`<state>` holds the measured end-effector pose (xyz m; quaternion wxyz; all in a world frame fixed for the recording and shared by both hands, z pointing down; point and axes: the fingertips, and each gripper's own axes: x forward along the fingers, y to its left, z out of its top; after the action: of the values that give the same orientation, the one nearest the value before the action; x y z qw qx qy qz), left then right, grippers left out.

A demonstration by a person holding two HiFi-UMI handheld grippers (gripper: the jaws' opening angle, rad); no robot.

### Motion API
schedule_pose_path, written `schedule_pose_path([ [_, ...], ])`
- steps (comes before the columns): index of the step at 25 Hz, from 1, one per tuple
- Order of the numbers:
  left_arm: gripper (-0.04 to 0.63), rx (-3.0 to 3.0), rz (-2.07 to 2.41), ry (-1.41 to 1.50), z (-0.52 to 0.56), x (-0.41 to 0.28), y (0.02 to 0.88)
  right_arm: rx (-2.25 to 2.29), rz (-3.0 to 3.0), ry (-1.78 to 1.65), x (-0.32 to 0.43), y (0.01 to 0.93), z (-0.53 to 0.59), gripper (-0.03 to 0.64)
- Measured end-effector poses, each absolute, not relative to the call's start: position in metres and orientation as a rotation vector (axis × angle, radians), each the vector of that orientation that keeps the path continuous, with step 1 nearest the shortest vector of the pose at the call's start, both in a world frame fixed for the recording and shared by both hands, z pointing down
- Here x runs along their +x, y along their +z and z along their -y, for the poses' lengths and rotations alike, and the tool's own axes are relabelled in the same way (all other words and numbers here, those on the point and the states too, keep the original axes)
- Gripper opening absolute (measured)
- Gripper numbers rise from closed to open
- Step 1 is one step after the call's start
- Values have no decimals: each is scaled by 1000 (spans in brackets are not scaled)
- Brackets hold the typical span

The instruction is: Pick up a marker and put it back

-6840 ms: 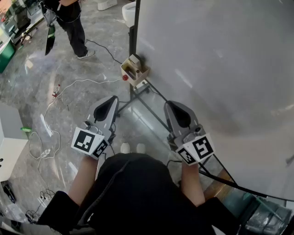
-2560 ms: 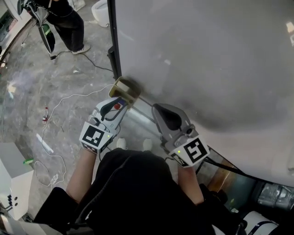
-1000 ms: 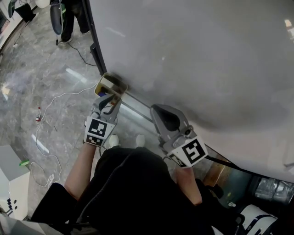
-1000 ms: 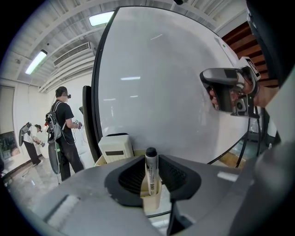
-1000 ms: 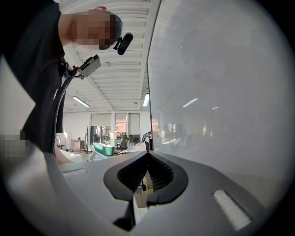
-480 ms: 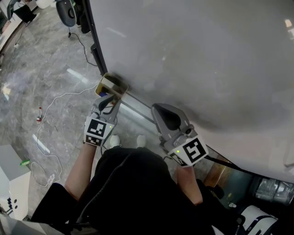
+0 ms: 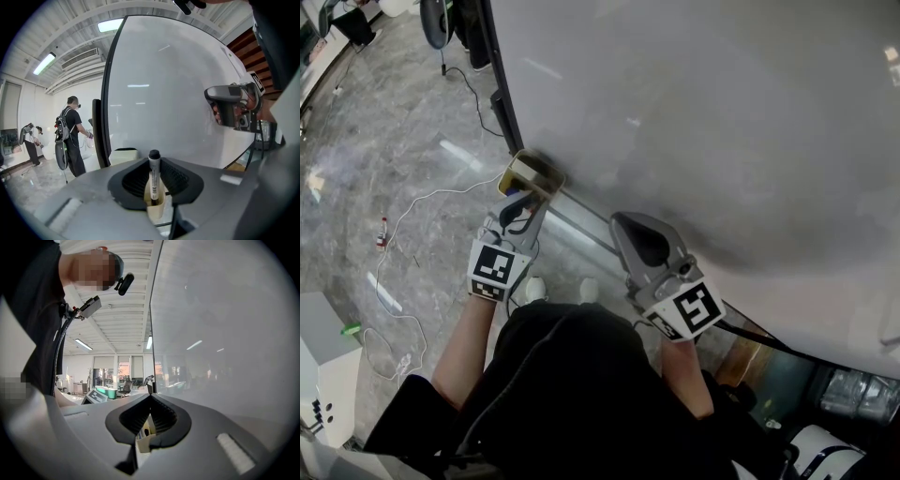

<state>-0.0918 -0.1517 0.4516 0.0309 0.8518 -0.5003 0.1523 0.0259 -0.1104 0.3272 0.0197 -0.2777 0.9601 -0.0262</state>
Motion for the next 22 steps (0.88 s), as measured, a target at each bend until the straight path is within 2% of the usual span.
schedule_pose_path([
  [22, 81, 2664, 1657, 125, 133, -116, 354, -748, -2978, -48, -9, 319, 111, 9],
])
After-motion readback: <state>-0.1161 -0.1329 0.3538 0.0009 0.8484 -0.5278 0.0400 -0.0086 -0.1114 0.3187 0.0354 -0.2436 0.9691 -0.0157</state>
